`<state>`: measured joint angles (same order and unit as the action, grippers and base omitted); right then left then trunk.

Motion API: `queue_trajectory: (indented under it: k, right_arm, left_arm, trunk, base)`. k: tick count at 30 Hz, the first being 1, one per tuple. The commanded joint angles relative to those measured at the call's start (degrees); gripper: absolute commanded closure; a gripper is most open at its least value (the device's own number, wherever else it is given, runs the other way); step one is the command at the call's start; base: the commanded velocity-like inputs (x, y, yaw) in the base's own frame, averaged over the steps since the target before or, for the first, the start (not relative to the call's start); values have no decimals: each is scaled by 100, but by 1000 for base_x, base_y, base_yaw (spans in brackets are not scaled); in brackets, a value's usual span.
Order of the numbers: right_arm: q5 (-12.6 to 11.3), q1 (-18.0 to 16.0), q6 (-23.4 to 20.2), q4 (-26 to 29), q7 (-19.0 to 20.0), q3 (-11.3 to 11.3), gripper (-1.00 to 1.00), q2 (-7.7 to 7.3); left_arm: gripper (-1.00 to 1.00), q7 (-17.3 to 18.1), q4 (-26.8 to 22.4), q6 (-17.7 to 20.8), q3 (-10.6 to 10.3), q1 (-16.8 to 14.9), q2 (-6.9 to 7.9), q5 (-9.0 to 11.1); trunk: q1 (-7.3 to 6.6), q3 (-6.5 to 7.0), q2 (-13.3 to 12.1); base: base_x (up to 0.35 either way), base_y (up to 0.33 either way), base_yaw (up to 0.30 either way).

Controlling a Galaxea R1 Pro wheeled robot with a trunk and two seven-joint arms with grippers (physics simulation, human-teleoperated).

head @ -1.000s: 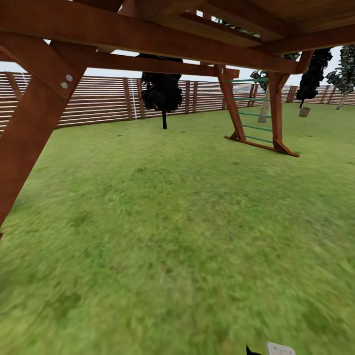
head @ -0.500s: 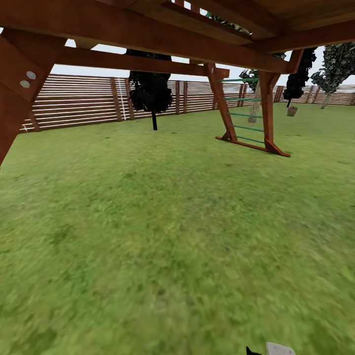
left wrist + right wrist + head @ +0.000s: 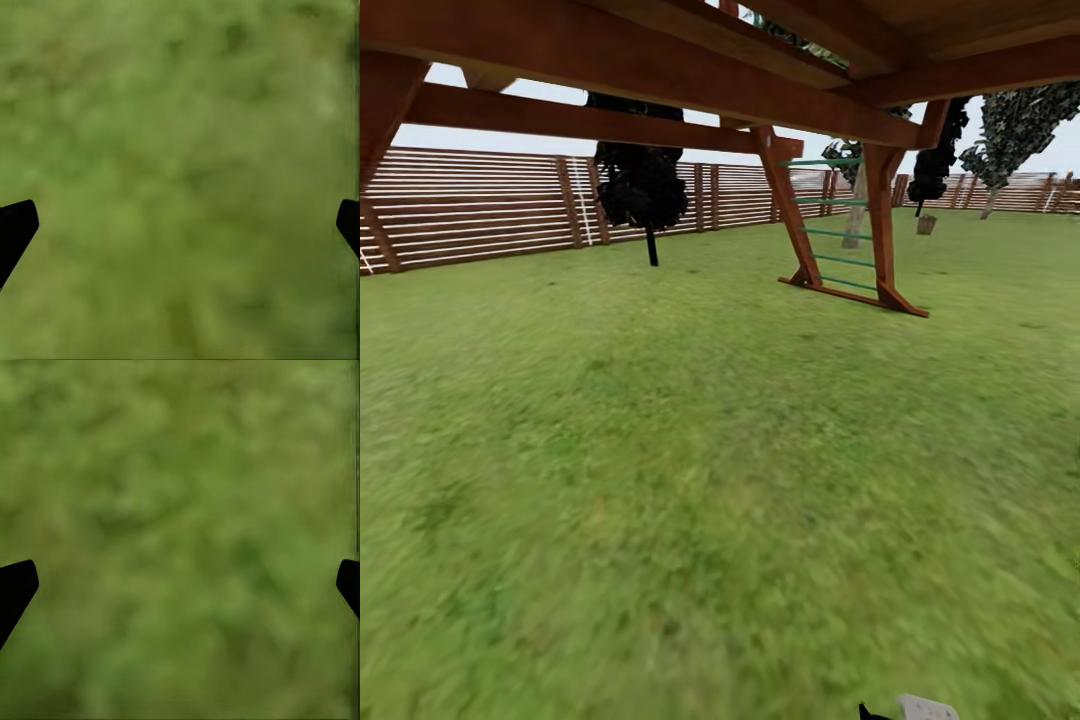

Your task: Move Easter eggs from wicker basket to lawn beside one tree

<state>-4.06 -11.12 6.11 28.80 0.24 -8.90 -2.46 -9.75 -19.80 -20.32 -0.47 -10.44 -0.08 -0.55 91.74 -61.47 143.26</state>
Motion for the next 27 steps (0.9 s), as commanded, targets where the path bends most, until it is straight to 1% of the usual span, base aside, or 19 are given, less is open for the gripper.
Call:
queue_trajectory:
  k: [1, 13, 27]
  right_arm:
    - [-43, -4, 22, -6, 3, 2, -100, 0]
    - [-43, -4, 22, -6, 3, 2, -100, 0]
    - [-43, -4, 21, -15, 3, 2, -100, 0]
  left_arm:
    - [-100, -27, 2, -18, -6, -1, 0, -6]
    - [-100, -27, 2, -22, -6, -1, 0, -6]
    - [-100, -27, 2, -21, -6, -1, 0, -5]
  trunk:
    - [1, -5, 2]
    - [1, -5, 2]
    - [1, -5, 2]
  base:
    - [196, 0, -244]
    - [242, 51, -246]
    - [301, 80, -246]
